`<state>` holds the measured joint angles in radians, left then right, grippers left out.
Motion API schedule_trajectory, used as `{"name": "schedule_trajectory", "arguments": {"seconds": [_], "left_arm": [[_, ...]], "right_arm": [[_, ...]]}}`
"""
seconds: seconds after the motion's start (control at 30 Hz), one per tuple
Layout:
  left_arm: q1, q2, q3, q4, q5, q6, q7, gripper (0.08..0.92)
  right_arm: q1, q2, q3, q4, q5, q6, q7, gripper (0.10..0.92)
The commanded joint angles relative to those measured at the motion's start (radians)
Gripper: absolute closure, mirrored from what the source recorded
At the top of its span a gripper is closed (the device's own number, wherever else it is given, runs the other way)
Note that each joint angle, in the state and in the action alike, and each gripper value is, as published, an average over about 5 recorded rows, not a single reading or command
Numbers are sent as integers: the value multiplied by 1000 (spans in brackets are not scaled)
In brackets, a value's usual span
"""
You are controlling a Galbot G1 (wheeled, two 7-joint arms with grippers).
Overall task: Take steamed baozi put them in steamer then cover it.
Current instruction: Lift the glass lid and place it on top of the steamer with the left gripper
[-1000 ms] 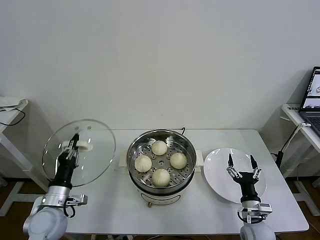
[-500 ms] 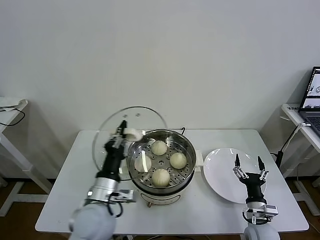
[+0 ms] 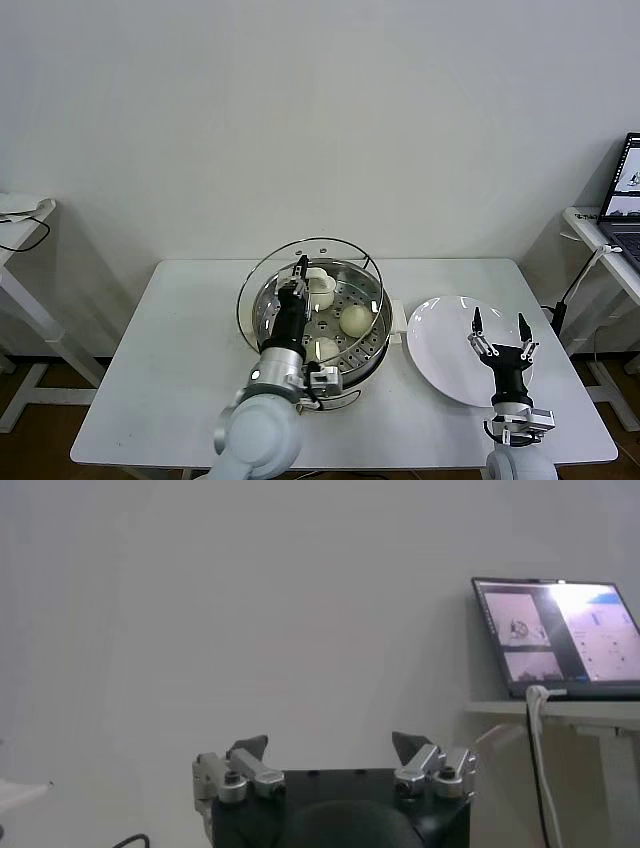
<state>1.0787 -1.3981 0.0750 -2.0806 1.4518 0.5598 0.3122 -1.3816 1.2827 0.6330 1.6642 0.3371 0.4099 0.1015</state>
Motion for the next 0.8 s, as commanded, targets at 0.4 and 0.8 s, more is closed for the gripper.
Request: {"name": "schedule_trajectory", "arguments": {"seconds": [0.4, 0.8], "left_arm": [[-32, -90, 44, 173, 171, 11, 39, 806], [-28, -109, 41, 194, 186, 1, 23, 806]], "right_arm": [[-5, 10, 8, -6, -12, -4, 1, 203], [-3, 8, 14, -14, -15, -4, 0, 203]]}}
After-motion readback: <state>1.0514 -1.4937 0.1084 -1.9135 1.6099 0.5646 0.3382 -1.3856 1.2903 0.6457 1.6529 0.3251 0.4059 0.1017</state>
